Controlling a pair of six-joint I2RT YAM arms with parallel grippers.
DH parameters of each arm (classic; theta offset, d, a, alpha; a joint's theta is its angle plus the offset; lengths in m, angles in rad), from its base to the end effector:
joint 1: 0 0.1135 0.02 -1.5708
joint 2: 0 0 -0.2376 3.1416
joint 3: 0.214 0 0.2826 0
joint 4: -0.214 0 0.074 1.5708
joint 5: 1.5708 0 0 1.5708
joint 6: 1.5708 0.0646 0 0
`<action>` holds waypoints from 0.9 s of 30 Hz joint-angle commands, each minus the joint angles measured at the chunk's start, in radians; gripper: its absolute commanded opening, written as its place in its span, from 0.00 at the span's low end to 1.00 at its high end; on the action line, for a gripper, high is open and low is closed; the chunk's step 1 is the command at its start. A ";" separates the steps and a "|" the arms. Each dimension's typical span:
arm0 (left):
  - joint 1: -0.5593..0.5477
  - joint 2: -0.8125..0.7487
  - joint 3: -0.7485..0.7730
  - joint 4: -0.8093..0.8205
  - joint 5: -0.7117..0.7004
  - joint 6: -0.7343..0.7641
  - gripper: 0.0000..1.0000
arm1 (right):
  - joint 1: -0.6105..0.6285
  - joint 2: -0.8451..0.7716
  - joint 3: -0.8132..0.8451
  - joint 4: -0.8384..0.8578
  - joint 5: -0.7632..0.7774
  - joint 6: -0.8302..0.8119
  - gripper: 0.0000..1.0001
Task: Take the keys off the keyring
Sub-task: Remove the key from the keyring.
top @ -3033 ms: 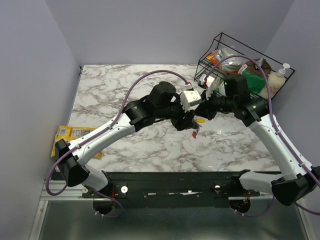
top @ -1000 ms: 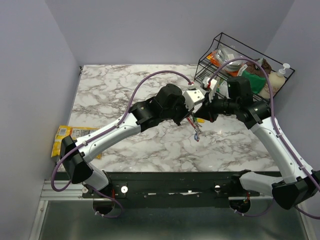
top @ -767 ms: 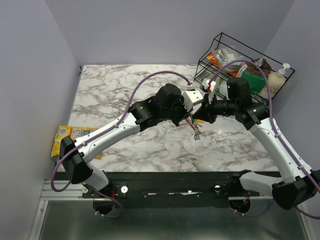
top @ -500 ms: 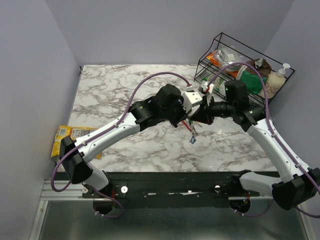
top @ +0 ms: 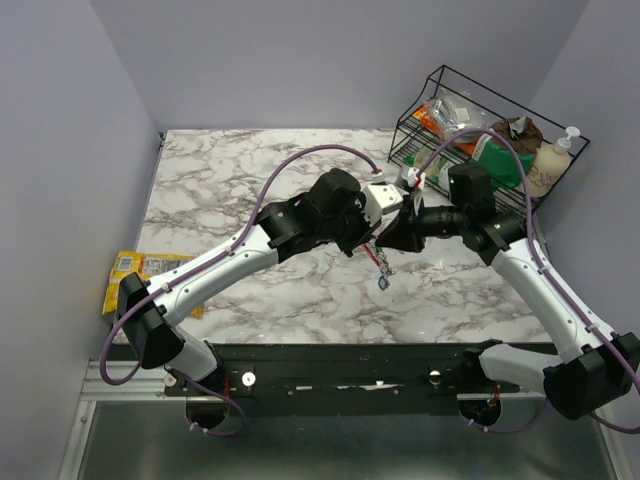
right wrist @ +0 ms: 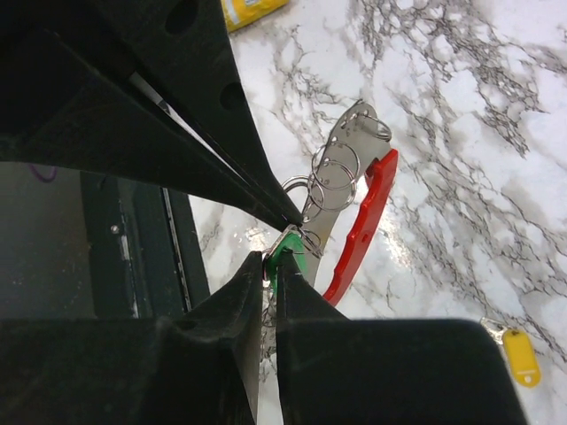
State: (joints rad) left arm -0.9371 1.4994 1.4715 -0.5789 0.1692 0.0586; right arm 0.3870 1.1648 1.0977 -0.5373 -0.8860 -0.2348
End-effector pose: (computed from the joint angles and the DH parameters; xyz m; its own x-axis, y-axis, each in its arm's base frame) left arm 0.2245 -0.3238 0.3243 -0.2857 0.4864 -0.8257 0.8945 0.4445 -0.0477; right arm 0.2591 0.1596 0.3079 -0.3190 -0.2889 -0.9027 -0.9286 0.2858 0.2366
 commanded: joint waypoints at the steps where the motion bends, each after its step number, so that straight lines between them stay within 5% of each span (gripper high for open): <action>1: -0.012 -0.028 0.027 0.108 0.061 -0.019 0.00 | 0.021 -0.004 -0.019 0.053 -0.153 0.012 0.18; 14: -0.009 -0.018 0.038 0.106 0.033 -0.025 0.00 | 0.036 -0.019 -0.070 0.091 -0.160 0.012 0.42; 27: 0.004 -0.044 -0.046 0.108 0.059 0.089 0.00 | 0.023 -0.128 -0.064 -0.031 0.048 -0.099 0.44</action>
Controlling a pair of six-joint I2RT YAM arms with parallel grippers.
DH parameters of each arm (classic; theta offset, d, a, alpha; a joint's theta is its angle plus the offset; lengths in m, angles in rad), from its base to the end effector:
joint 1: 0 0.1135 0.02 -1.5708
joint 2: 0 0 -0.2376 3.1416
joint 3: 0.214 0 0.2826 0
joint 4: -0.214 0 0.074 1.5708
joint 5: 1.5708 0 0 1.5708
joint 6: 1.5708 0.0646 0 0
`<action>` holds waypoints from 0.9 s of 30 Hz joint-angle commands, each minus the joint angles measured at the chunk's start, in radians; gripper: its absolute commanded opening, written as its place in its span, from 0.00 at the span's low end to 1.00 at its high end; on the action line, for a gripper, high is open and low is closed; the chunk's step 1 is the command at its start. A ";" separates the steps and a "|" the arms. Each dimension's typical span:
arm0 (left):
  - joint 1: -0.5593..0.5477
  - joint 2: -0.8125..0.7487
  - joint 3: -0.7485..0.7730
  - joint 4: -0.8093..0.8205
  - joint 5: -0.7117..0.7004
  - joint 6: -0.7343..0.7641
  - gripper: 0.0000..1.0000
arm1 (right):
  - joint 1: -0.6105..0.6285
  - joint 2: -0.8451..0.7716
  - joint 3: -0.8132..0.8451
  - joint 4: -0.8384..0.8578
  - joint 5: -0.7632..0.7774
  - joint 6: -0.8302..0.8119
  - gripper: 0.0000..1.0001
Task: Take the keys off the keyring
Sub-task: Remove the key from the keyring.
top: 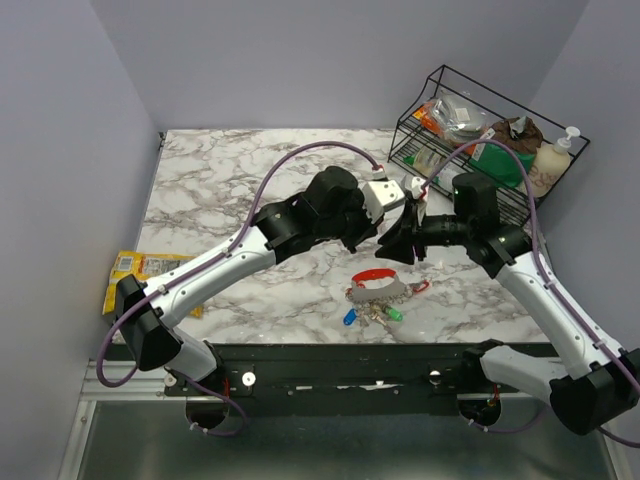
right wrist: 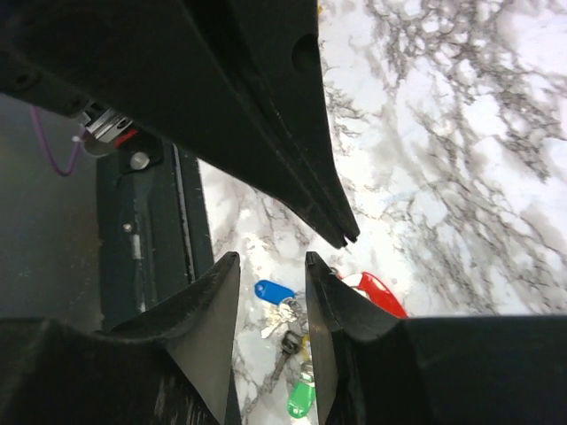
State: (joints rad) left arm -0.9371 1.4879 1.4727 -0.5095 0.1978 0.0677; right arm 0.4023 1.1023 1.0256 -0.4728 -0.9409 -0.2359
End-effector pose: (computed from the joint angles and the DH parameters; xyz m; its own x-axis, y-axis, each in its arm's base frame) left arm 0.2244 -0.3268 0.3373 -0.2357 0.4328 -0.8702 0.9089 0.4152 -0.0397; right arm 0.2448 0.1609 0.3057 -0.2652 -0.2624 -0.9278 -0.9531 0.2169 0.2110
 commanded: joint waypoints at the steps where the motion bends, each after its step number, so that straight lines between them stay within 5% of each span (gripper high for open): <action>1: 0.004 -0.031 -0.058 0.032 0.031 0.134 0.01 | -0.009 -0.079 0.007 -0.114 0.138 -0.135 0.45; 2: 0.004 -0.029 -0.080 0.022 0.051 0.155 0.07 | -0.017 -0.087 0.005 -0.136 0.157 -0.154 0.48; 4: 0.003 -0.021 -0.100 0.022 0.052 0.196 0.37 | -0.031 -0.102 0.002 -0.208 0.201 -0.222 0.50; 8: 0.014 -0.009 -0.156 0.060 0.012 0.221 0.43 | -0.031 -0.098 -0.099 -0.273 0.344 -0.365 0.54; 10: 0.024 -0.015 -0.178 0.078 0.041 0.218 0.56 | -0.031 -0.063 -0.136 -0.286 0.379 -0.435 0.54; 18: 0.119 -0.040 -0.238 0.101 0.104 0.184 0.62 | -0.023 0.239 -0.148 -0.342 0.421 -0.453 0.53; 27: 0.258 -0.127 -0.298 0.115 0.138 0.142 0.62 | 0.087 0.335 -0.185 -0.306 0.412 -0.428 0.52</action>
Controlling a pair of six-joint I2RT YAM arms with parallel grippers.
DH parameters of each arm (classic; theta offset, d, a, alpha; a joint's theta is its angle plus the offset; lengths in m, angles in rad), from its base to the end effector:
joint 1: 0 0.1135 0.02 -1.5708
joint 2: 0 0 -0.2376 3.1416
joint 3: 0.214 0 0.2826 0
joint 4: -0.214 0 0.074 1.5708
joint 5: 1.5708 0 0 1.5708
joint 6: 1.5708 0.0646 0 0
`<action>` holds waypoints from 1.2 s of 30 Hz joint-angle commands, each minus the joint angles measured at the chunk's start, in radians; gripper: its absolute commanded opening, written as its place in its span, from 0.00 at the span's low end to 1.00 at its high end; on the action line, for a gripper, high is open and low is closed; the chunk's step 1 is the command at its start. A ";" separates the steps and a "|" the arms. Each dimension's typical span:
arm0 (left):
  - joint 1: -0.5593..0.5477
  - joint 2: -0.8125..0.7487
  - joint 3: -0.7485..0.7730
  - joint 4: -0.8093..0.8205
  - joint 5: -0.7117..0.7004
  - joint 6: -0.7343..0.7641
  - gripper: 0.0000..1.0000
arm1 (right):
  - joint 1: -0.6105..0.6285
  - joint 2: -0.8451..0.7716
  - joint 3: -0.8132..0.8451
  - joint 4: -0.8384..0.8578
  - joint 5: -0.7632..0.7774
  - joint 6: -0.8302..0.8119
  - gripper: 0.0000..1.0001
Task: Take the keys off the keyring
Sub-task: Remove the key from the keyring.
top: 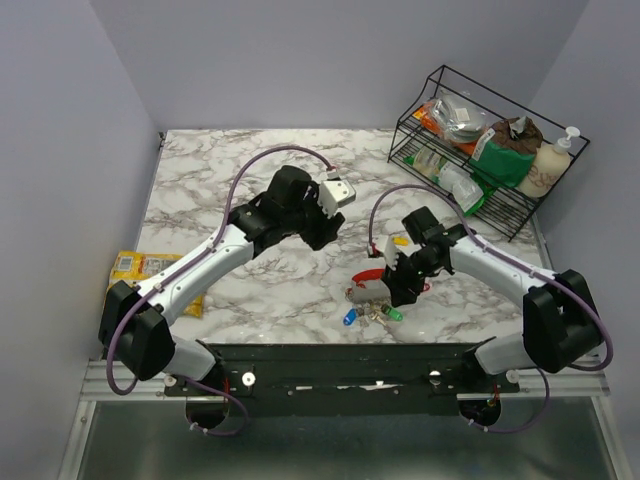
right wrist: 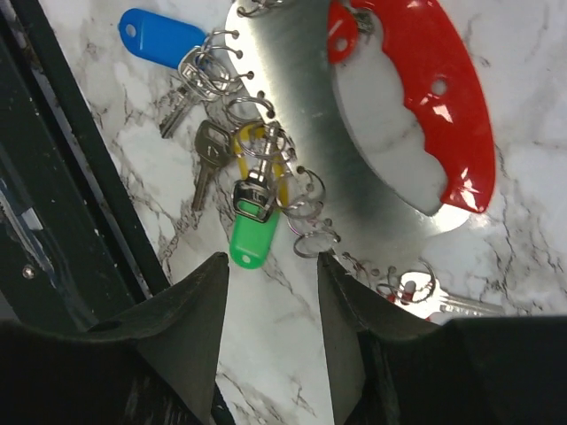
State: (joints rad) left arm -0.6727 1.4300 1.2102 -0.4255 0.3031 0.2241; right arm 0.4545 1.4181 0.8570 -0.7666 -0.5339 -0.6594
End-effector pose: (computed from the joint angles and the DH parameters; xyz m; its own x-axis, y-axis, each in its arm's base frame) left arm 0.2833 -0.2504 0.2655 -0.2850 0.4983 -0.8188 0.8662 0.4997 0.0025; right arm 0.2379 0.1528 0.1264 -0.3903 -0.7777 -0.4928 -0.9199 0.3078 0.2429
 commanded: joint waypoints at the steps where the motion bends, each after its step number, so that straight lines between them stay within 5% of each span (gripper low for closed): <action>1: -0.005 -0.071 -0.037 0.031 0.028 -0.015 0.62 | 0.047 0.025 -0.021 -0.013 0.002 0.006 0.52; 23: 0.018 -0.102 -0.052 0.057 0.021 -0.045 0.62 | 0.121 0.096 -0.019 0.121 0.060 0.132 0.49; 36: 0.019 -0.094 -0.054 0.068 0.021 -0.051 0.62 | 0.142 0.085 -0.022 0.207 0.172 0.195 0.26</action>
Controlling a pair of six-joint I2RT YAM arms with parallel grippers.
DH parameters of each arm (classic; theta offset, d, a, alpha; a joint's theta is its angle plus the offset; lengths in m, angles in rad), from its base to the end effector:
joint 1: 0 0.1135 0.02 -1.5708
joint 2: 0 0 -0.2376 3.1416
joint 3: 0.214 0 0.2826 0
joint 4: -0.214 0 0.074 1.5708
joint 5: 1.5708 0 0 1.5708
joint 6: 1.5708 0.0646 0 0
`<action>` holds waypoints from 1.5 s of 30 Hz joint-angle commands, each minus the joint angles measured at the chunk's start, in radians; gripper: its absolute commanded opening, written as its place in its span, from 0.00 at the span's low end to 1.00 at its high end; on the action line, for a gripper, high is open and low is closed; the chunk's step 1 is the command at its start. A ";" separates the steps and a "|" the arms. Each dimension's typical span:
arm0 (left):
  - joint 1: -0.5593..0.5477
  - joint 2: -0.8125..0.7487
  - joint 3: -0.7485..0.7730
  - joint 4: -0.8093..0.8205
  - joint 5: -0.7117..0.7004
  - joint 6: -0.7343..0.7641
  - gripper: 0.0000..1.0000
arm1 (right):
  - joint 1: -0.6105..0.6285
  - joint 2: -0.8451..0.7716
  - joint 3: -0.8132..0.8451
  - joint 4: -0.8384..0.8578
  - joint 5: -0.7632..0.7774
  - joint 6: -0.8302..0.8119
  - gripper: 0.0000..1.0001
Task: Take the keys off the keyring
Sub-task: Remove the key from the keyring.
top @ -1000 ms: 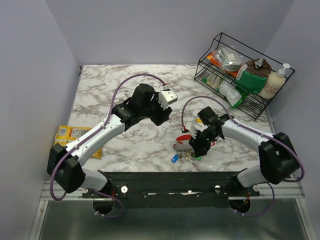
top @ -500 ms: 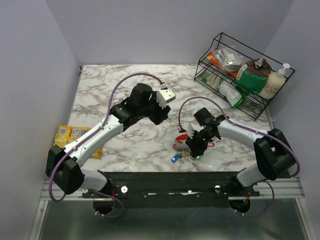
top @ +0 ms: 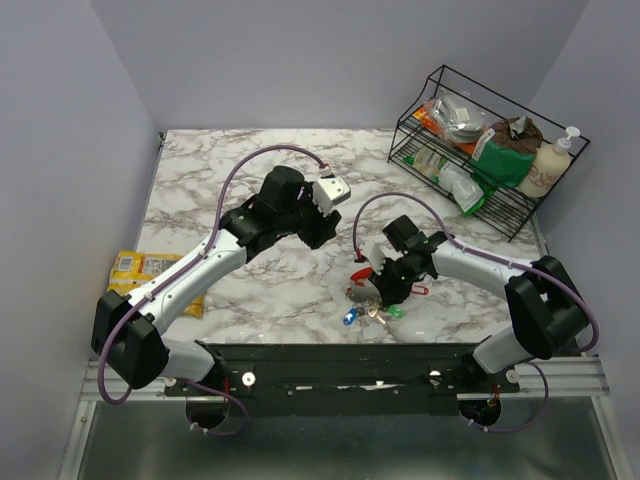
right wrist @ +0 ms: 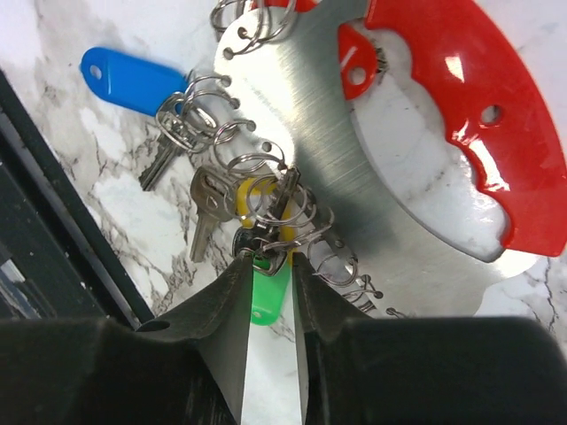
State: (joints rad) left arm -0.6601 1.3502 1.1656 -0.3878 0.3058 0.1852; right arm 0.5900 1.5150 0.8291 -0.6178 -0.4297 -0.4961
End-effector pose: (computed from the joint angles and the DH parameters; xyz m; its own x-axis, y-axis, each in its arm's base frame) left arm 0.2760 -0.2389 0.2802 -0.2761 0.4366 -0.8563 0.8500 0.5267 -0.0055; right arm 0.2289 0.1856 0.0942 -0.4206 -0.8024 -0.4234 -0.9067 0.3551 0.2277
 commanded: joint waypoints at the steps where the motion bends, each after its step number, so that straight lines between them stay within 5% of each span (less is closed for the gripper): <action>1: 0.007 -0.013 -0.009 0.030 0.019 -0.012 0.62 | 0.007 -0.010 0.005 0.059 0.069 0.036 0.23; 8: 0.007 -0.013 -0.012 0.032 0.021 -0.015 0.63 | 0.011 0.005 0.007 0.055 0.083 0.025 0.01; 18: 0.007 -0.005 0.003 0.024 0.081 -0.006 0.62 | 0.011 -0.183 0.025 -0.022 -0.023 -0.081 0.01; 30: 0.001 0.029 0.032 0.024 0.335 -0.018 0.69 | 0.011 -0.165 0.189 -0.120 -0.185 -0.139 0.01; 45: -0.075 0.059 0.020 0.032 0.441 0.019 0.76 | 0.010 -0.193 0.297 -0.160 -0.271 -0.157 0.01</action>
State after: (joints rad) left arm -0.7094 1.3907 1.1671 -0.3466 0.6834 0.1761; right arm 0.5953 1.3472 1.0801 -0.7609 -0.6514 -0.6384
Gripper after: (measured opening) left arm 0.757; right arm 0.011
